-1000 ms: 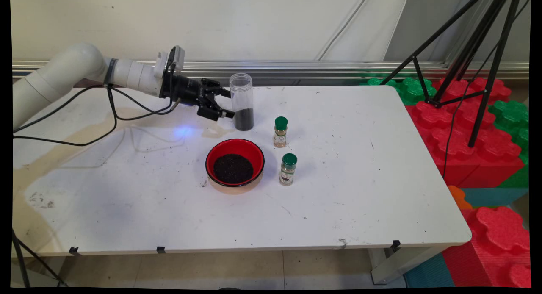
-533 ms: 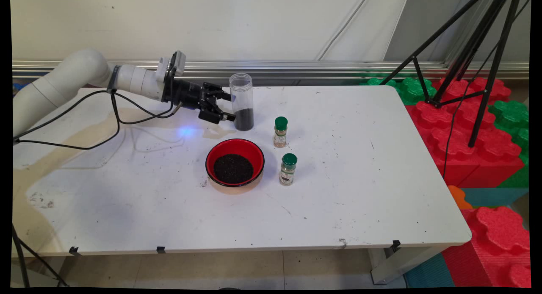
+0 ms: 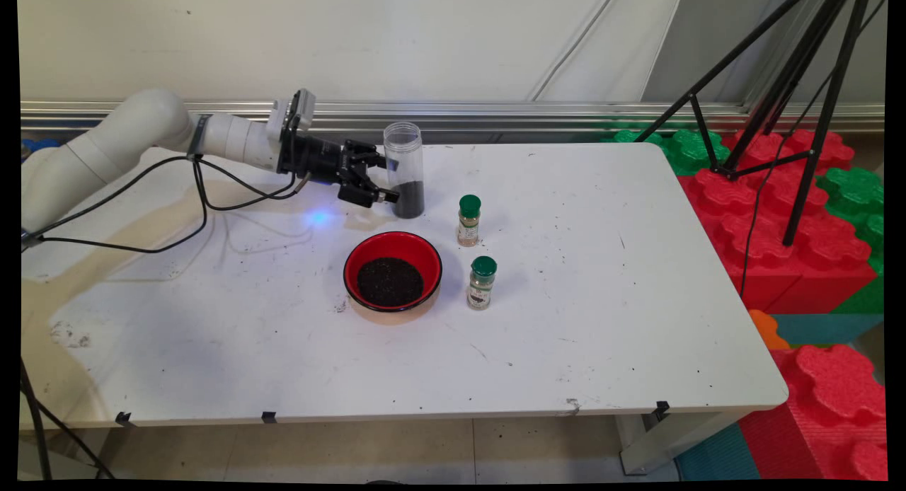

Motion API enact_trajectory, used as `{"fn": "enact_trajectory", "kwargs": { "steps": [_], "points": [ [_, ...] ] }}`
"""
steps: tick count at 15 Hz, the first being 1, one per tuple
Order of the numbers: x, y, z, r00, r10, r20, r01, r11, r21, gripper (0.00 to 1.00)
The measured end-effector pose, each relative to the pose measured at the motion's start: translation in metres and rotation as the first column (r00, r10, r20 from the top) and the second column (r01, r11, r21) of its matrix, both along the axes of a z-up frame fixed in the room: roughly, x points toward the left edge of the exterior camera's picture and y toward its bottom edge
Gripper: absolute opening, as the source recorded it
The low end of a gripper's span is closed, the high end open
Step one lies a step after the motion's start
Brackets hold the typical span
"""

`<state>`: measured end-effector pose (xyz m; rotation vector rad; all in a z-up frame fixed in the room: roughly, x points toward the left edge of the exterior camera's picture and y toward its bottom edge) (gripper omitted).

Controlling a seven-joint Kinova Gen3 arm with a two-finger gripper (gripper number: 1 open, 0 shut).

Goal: Pick up the black seasoning powder from the table, then pour the black seasoning powder in the red bowl

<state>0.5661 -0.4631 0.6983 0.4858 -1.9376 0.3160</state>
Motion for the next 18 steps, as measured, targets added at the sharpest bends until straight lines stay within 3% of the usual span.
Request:
{"fn": "enact_trajectory", "kwargs": {
  "steps": [7,8,18],
  "points": [
    [-0.006,-0.008,-0.005,1.000,-0.004,-0.022,0.003,1.000,-0.009,1.00],
    [-0.007,-0.009,-0.005,1.000,-0.005,-0.026,0.005,1.000,-0.011,0.00],
    [-0.015,-0.008,0.001,0.999,-0.032,-0.030,0.031,0.999,-0.039,0.00]
  ]
}}
